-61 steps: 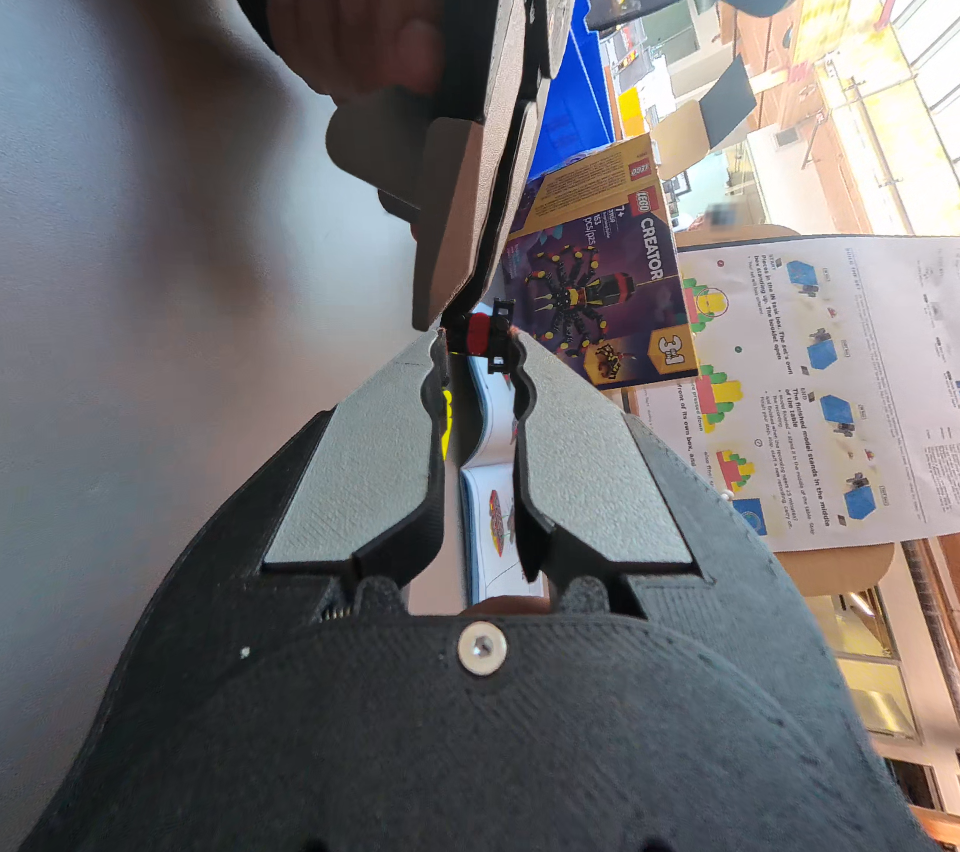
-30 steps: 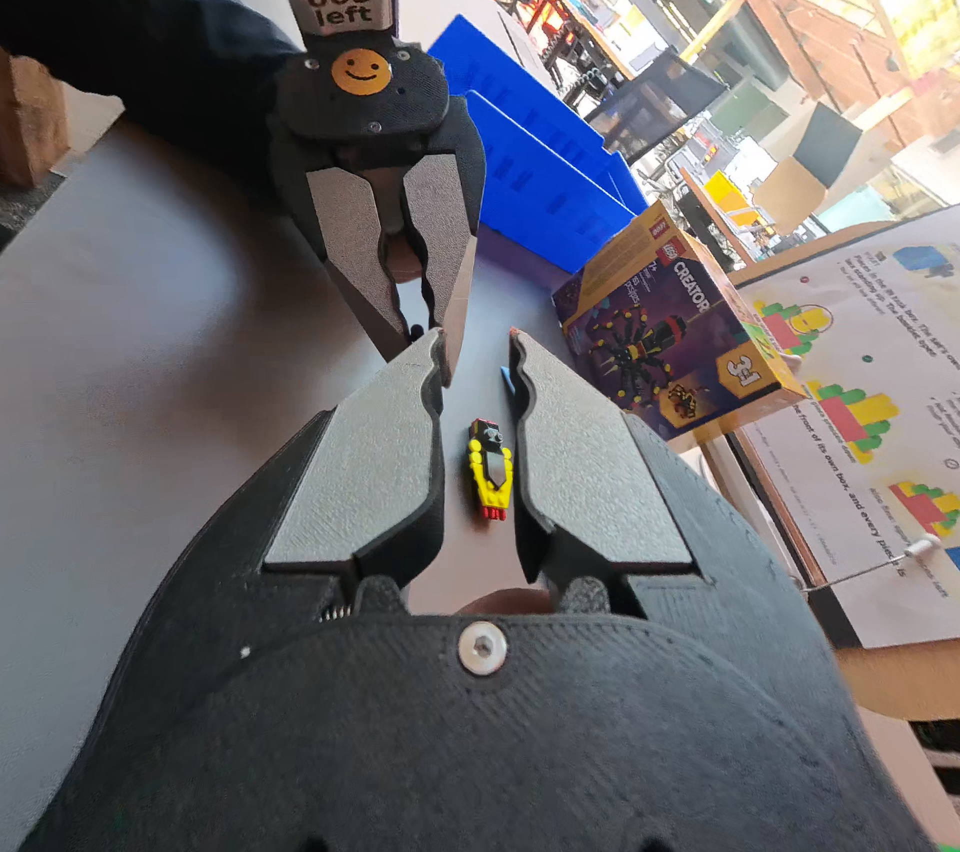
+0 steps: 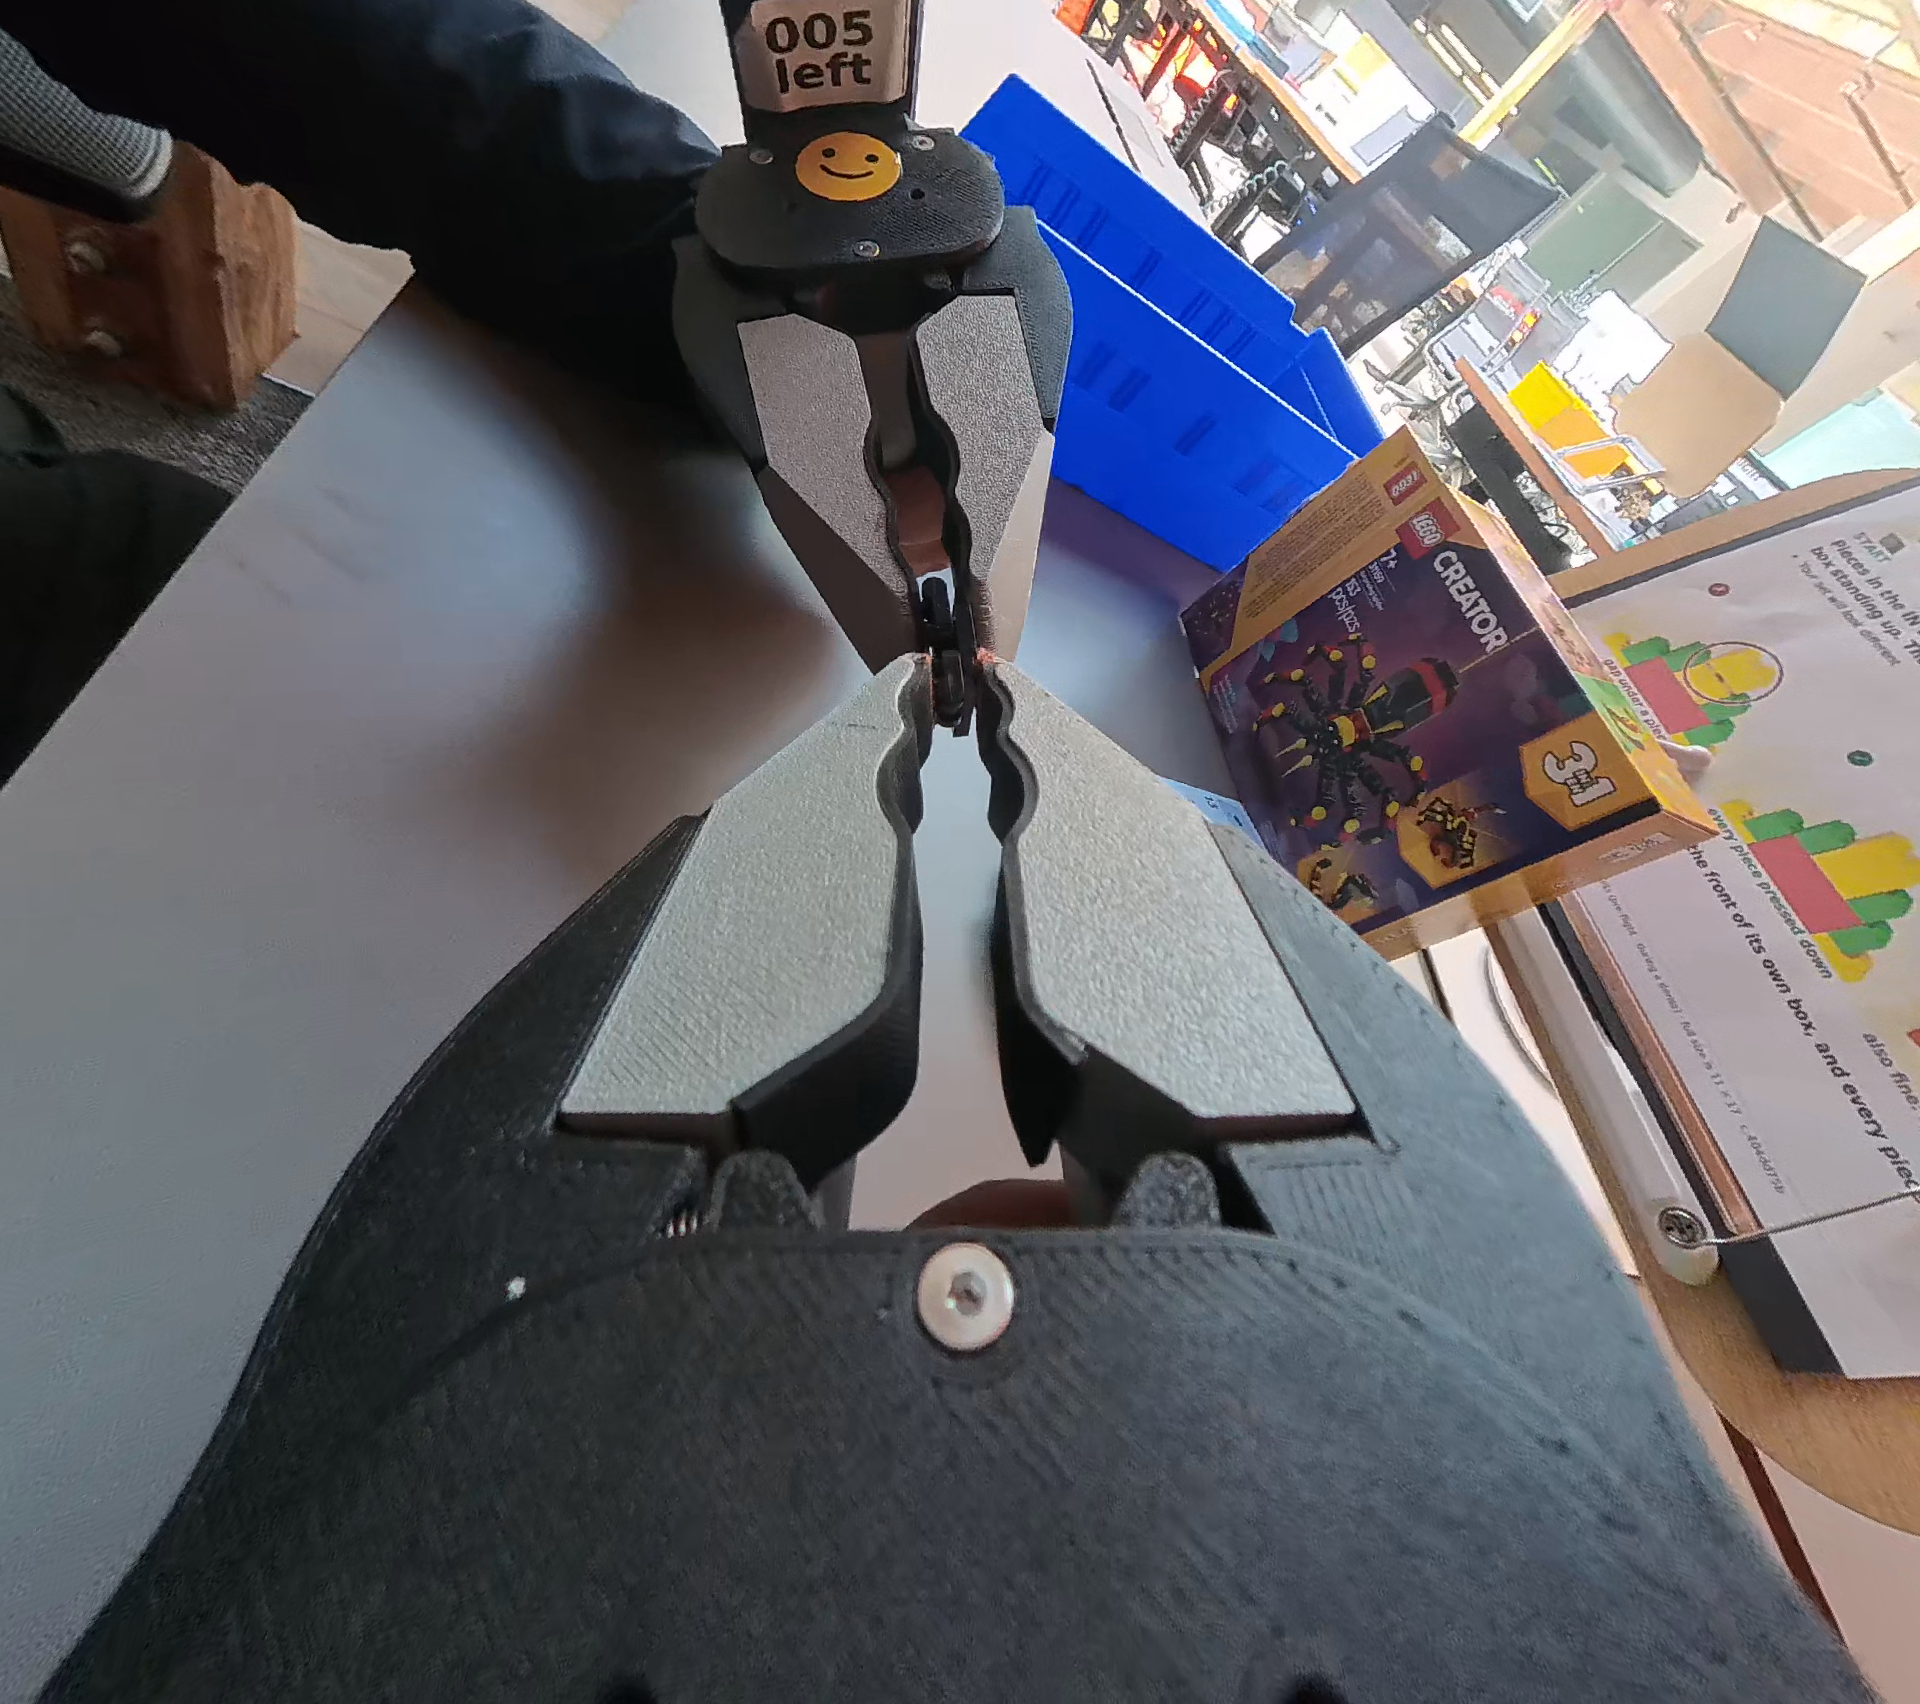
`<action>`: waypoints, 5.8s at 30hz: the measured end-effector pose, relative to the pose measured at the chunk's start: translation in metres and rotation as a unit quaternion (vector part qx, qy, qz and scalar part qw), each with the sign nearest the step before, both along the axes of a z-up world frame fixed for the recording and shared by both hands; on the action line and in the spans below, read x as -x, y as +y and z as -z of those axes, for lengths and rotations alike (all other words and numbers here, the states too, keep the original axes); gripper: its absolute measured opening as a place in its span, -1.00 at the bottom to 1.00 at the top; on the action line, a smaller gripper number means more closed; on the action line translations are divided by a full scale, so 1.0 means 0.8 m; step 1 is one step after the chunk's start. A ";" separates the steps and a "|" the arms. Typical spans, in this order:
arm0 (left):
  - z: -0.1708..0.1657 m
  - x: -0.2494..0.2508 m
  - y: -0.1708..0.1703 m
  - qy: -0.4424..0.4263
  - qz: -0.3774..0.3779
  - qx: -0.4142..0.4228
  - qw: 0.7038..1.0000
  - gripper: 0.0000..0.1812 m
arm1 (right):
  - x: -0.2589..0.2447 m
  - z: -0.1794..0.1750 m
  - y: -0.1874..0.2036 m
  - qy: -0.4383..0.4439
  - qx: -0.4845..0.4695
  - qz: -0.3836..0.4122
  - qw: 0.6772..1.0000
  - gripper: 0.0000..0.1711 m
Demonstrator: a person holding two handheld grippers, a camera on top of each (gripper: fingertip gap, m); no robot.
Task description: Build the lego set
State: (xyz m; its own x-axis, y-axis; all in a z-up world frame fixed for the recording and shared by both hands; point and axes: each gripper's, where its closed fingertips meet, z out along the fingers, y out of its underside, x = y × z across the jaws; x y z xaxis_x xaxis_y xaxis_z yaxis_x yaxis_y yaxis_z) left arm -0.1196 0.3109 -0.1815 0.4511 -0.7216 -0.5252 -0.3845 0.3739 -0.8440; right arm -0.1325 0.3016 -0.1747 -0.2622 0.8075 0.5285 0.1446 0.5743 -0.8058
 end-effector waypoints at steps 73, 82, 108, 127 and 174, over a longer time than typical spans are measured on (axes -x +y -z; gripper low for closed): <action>-0.005 0.009 0.030 -0.157 -0.012 0.231 0.960 -0.94 | 0.009 -0.010 0.033 -0.008 0.355 -0.031 0.934 -0.94; 0.000 0.018 0.038 -0.309 0.043 0.466 0.828 -0.94 | 0.007 -0.004 0.057 -0.008 0.356 -0.002 0.935 -0.67; 0.020 0.014 0.040 -0.320 0.039 0.549 0.771 -0.92 | 0.026 0.038 0.054 -0.007 -0.086 0.142 0.986 -0.70; 0.003 0.108 0.096 -0.368 -0.149 0.397 0.827 -0.81 | 0.024 0.115 0.051 -0.171 0.035 0.111 0.978 -0.69; -0.064 0.152 0.086 -0.326 -0.229 0.159 0.903 -0.94 | 0.026 0.067 0.085 -0.057 0.099 0.152 0.982 -0.71</action>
State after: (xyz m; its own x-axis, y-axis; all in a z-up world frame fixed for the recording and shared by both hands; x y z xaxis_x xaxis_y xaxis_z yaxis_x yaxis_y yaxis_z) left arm -0.2415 0.3798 -0.1302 0.8787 -0.4491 0.1617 0.1808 -0.0003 -0.9835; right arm -0.1529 0.3696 -0.2282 -0.0407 0.9417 0.3340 0.3811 0.3236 -0.8660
